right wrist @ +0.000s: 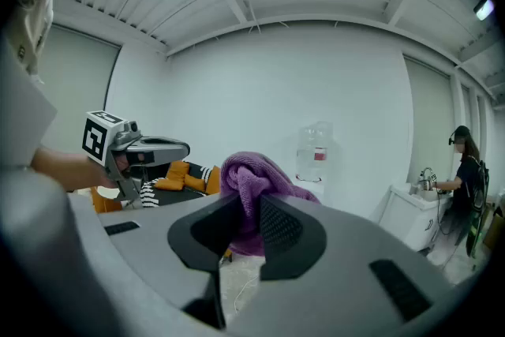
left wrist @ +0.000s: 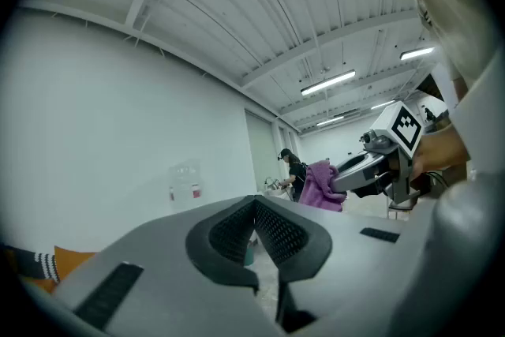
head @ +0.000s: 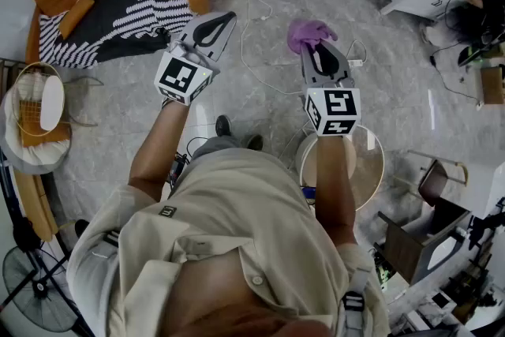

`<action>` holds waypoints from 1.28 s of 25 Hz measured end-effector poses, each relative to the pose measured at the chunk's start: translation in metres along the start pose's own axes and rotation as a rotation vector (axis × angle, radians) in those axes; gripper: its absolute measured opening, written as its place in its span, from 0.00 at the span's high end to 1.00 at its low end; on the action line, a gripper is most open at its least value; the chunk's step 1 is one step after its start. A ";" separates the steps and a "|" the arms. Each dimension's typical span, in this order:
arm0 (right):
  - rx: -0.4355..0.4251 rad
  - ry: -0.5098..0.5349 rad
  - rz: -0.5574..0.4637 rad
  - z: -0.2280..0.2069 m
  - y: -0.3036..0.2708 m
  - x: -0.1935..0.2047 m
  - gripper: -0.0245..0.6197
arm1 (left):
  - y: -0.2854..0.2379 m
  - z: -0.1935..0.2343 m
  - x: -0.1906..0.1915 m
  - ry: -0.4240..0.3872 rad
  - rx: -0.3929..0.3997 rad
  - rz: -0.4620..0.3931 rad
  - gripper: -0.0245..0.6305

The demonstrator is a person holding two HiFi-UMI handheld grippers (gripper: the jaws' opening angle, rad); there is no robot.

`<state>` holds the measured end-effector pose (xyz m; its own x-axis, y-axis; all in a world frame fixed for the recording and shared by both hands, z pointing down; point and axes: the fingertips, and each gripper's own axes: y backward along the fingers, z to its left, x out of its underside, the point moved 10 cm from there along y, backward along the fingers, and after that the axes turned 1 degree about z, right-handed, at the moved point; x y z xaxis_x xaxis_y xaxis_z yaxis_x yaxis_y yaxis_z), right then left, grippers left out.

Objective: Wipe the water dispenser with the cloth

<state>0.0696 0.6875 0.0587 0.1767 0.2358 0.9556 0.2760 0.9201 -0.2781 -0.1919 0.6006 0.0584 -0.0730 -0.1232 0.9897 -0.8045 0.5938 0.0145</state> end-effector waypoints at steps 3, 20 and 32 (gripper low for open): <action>0.000 -0.004 0.003 0.003 -0.007 -0.002 0.85 | 0.001 0.009 0.005 -0.007 0.001 0.000 0.94; 0.020 -0.084 -0.012 0.031 -0.056 -0.017 0.83 | 0.002 0.071 0.019 0.015 0.055 -0.042 0.94; 0.030 -0.081 0.008 0.010 -0.098 -0.023 0.83 | -0.025 0.103 0.030 0.039 0.045 -0.051 0.94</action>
<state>0.0289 0.5946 0.0651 0.1016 0.2670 0.9583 0.2458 0.9267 -0.2842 -0.2349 0.5005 0.0734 -0.0095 -0.1207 0.9926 -0.8321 0.5514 0.0591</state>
